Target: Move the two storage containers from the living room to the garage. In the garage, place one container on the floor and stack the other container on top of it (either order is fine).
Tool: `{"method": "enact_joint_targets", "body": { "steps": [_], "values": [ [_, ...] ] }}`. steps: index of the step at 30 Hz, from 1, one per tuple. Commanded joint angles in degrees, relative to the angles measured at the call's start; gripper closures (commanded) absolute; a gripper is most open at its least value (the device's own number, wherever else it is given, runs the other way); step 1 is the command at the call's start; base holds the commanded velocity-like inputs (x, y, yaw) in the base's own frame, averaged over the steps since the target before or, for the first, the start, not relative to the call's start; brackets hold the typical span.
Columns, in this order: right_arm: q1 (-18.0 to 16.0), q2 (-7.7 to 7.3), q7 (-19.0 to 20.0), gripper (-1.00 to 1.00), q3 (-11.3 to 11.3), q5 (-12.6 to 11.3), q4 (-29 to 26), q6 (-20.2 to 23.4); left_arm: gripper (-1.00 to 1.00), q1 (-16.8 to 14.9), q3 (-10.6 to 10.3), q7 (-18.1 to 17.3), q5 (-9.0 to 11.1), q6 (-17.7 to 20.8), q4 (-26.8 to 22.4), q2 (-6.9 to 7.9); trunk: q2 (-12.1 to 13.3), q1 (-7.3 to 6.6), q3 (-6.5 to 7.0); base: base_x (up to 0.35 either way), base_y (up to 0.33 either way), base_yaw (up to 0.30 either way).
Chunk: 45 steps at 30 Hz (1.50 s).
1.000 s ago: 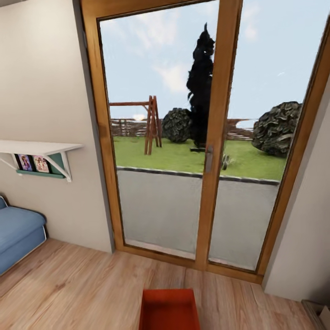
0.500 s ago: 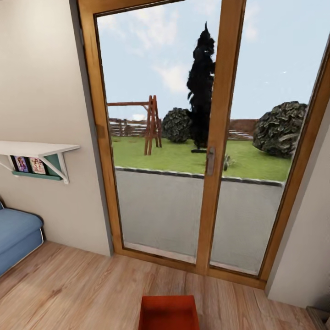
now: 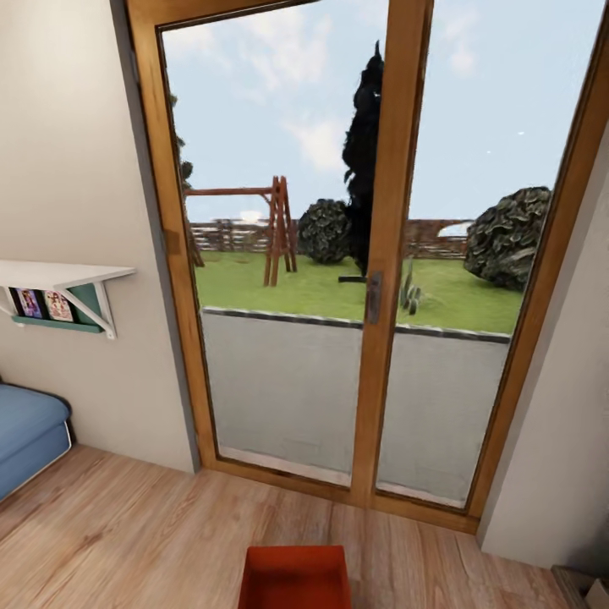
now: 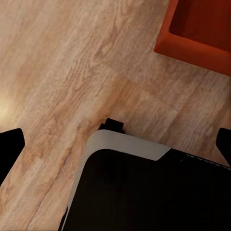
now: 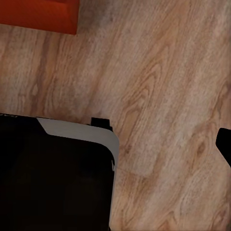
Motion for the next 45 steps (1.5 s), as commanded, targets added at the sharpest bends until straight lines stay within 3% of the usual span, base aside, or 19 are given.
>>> {"method": "enact_joint_targets", "body": {
  "steps": [1, 11, 15, 22, 45],
  "values": [
    [-0.06, 0.00, -0.03, -1.00, 0.50, -0.59, 0.12, -0.28, -1.00, -0.04, -0.39, 0.19, 0.40, -0.19, 0.06, -0.01, -0.07, 0.01, -0.09, 0.000, -0.011, 0.000],
    [-0.06, -0.03, -0.03, -1.00, 0.50, -0.59, 0.12, -0.28, -1.00, -0.04, -0.39, 0.23, 0.48, -0.14, 0.08, 0.01, -0.07, 0.01, -0.09, 0.000, 0.005, 0.000],
    [-0.06, -0.03, -0.03, -1.00, 0.50, -0.59, 0.12, -0.28, -1.00, -0.04, -0.43, 0.22, 2.66, -0.18, 0.04, 0.03, -0.07, 0.01, -0.09, 0.000, 0.038, 0.000],
    [-0.06, -0.03, -0.03, -1.00, 0.50, -0.59, 0.12, -0.28, -1.00, -0.04, -0.43, 0.25, 3.70, -0.16, 0.05, 0.03, -0.07, 0.01, -0.09, 0.000, 0.069, 0.000],
    [-0.06, -0.34, 0.04, -1.00, 0.50, -0.73, 0.12, -0.28, -1.00, -0.04, -0.48, 0.26, 3.83, -0.22, 0.02, -0.03, -0.07, 0.01, -0.09, 0.000, 0.015, 0.042]
  ]
}}
